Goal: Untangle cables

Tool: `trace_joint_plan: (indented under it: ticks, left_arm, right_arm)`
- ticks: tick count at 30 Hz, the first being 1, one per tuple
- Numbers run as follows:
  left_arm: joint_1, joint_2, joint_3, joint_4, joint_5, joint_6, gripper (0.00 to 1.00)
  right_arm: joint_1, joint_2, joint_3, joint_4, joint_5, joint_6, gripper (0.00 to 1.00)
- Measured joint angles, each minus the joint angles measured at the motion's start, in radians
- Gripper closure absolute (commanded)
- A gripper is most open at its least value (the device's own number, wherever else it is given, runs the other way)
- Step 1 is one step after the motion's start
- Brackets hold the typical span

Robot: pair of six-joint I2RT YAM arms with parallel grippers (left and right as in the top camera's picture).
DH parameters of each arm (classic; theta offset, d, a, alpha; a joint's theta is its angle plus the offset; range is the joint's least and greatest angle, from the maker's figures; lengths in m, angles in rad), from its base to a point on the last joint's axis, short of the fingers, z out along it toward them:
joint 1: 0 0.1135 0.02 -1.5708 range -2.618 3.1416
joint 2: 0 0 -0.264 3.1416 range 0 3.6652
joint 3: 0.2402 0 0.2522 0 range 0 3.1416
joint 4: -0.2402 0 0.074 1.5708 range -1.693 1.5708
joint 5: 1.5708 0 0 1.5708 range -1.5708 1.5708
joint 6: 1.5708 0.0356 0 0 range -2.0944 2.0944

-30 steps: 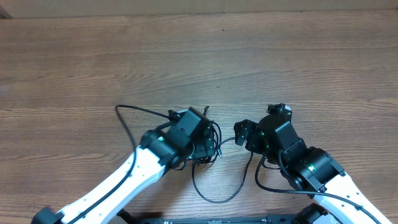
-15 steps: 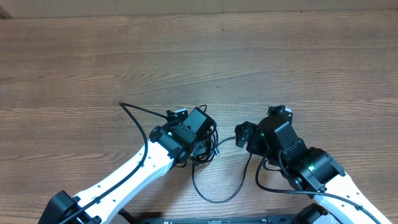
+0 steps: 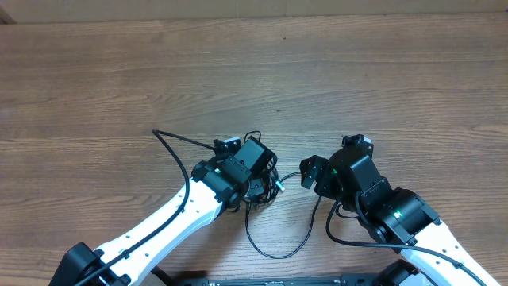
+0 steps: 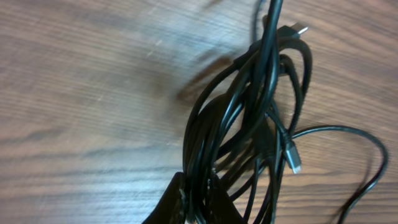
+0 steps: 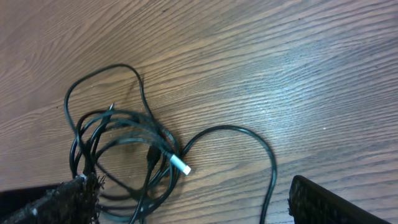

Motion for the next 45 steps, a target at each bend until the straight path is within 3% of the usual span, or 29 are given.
trace_joint_plan:
  ticks: [2, 6, 8, 15, 26, 30, 35, 45]
  left_arm:
    - [0.0, 0.0, 0.0, 0.036, 0.0, 0.053, 0.96]
    - [0.015, 0.0, 0.015, 0.022, 0.022, 0.224, 0.96]
    - [0.033, -0.001, 0.042, 0.003, 0.054, 0.306, 0.96]
    - [0.134, -0.05, 0.113, -0.016, 0.21, 0.534, 0.96]
    - [0.21, -0.06, 0.115, -0.025, 0.406, 0.623, 0.96]
    - [0.21, -0.06, 0.115, -0.026, 0.443, 0.638, 0.96]
    - [0.21, -0.06, 0.115, -0.026, 0.457, 0.639, 0.96]
    - [0.21, -0.06, 0.115, -0.026, 0.47, 0.639, 0.96]
  right_arm:
    - [0.0, 0.0, 0.0, 0.0, -0.014, 0.0, 0.08]
    - [0.0, 0.0, 0.0, 0.001, -0.076, -0.005, 0.31]
    - [-0.001, 0.0, 0.0, 0.009, -0.12, -0.002, 0.37]
    - [-0.001, 0.0, 0.0, 0.09, -0.288, -0.029, 0.36]
    - [-0.001, 0.098, -0.048, 0.396, -0.451, -0.026, 0.37]
    - [-0.001, 0.206, -0.052, 0.487, -0.468, -0.02, 0.44]
    - [-0.001, 0.299, -0.054, 0.501, -0.46, 0.011, 0.53]
    - [-0.001, 0.344, -0.055, 0.575, -0.395, 0.106, 0.55]
